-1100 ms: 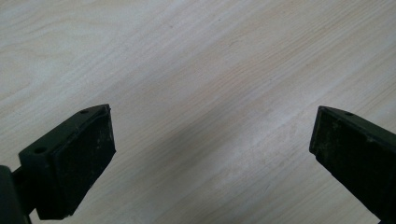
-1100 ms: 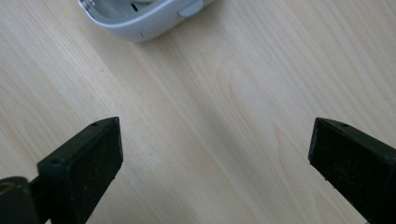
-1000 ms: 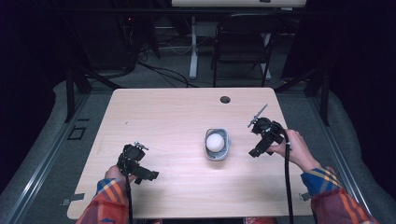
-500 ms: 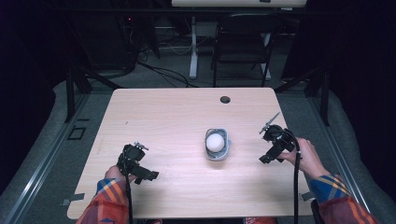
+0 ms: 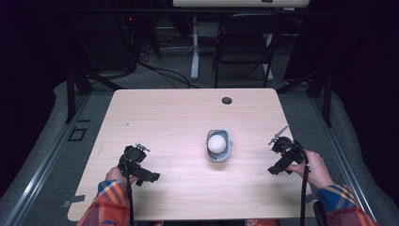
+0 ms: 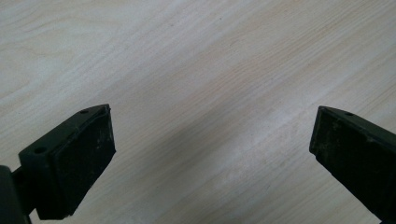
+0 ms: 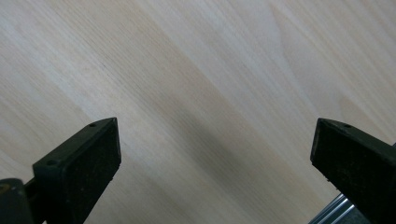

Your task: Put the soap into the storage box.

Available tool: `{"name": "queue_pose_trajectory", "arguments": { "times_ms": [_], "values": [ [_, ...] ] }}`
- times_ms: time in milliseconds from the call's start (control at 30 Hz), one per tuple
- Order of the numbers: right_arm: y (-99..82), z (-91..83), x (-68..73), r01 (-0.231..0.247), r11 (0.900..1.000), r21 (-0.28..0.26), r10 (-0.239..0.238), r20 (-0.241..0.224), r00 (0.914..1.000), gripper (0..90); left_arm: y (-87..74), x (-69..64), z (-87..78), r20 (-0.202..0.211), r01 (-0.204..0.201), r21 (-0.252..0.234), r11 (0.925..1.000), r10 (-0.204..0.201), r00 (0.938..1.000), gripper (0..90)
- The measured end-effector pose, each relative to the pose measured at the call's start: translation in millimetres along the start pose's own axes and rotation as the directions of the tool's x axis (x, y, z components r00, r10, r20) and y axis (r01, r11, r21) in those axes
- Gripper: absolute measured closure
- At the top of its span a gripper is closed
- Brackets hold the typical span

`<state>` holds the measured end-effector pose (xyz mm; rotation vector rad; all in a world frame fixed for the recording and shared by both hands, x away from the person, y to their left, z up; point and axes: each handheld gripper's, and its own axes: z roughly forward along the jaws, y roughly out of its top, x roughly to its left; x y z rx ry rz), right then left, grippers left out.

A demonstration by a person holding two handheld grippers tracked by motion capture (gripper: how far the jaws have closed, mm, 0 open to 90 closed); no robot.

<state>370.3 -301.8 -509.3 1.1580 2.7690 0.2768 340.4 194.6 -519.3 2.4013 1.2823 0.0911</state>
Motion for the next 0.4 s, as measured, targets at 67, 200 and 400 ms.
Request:
{"name": "queue_pose_trajectory", "arguments": {
  "times_ms": [67,200,400],
  "values": [
    [-2.7,3.5,0.4,-0.013,0.9999,-0.009,0.013,-0.001,0.9999,1.6,0.0,-0.4,0.1,-0.001,-0.001,-0.001,1.0,0.001,1.0,0.1],
    [-6.0,7.0,-2.1,0.04,0.9961,0.078,-0.04,0.003,0.9992,1.6,0.1,-0.4,0.0,-0.002,-0.004,0.0,1.0,0.004,1.0,0.1],
    [-8.4,9.1,-2.6,0.004,0.999,0.045,-0.005,0.011,0.9999,1.6,0.6,-0.4,0.5,0.0,-0.002,0.003,1.0,0.002,1.0,0.1]
  ]
}}
